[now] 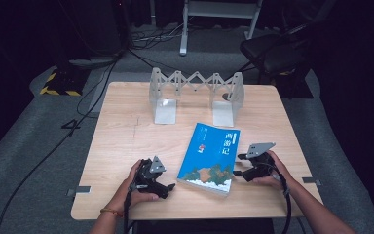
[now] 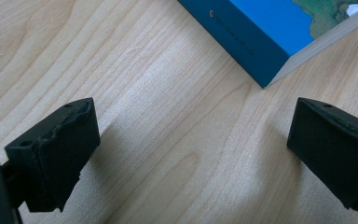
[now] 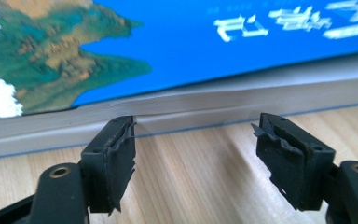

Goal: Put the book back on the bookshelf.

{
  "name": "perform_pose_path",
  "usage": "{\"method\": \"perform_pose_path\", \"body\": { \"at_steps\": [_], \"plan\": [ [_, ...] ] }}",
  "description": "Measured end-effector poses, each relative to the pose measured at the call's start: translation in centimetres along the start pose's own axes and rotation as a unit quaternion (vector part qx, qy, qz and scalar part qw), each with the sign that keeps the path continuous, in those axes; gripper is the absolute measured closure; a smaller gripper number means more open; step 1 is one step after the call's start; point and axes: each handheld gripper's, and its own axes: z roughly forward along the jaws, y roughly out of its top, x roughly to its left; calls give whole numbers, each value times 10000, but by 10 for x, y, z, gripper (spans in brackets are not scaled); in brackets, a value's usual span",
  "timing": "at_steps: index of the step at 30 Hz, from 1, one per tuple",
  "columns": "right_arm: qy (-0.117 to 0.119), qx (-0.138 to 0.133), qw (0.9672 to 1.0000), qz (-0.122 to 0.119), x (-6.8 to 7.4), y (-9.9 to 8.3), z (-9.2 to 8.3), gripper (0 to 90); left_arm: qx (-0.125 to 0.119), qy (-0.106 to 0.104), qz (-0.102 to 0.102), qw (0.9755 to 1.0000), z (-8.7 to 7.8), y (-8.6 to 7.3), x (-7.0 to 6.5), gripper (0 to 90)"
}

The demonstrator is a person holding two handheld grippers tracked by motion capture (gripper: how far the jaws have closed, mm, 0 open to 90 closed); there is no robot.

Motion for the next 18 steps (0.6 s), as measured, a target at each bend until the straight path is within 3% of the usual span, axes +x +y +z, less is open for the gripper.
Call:
{"method": "perform_pose_path", "body": {
  "at_steps": [4,6,8,9,11,18],
  "plan": [
    [-18,-205,9998,61,0,4,-6,287,95,-1,31,9999,-2,2,-2,73],
    [-42,-255,9996,62,1,6,-8,289,94,-80,120,9999,-5,3,-5,202],
    [15,-344,9993,152,1,9,-9,305,-26,-148,298,9994,-9,6,-11,212],
    [42,-408,9989,225,1,11,-10,306,-65,-204,355,9991,-10,9,-14,156],
    [74,-495,9983,286,2,15,-11,306,-186,-278,404,9986,-13,15,-20,180],
    [17,-652,9976,234,4,31,-16,303,-531,-464,682,9952,-8,45,-53,169]
  ]
}}
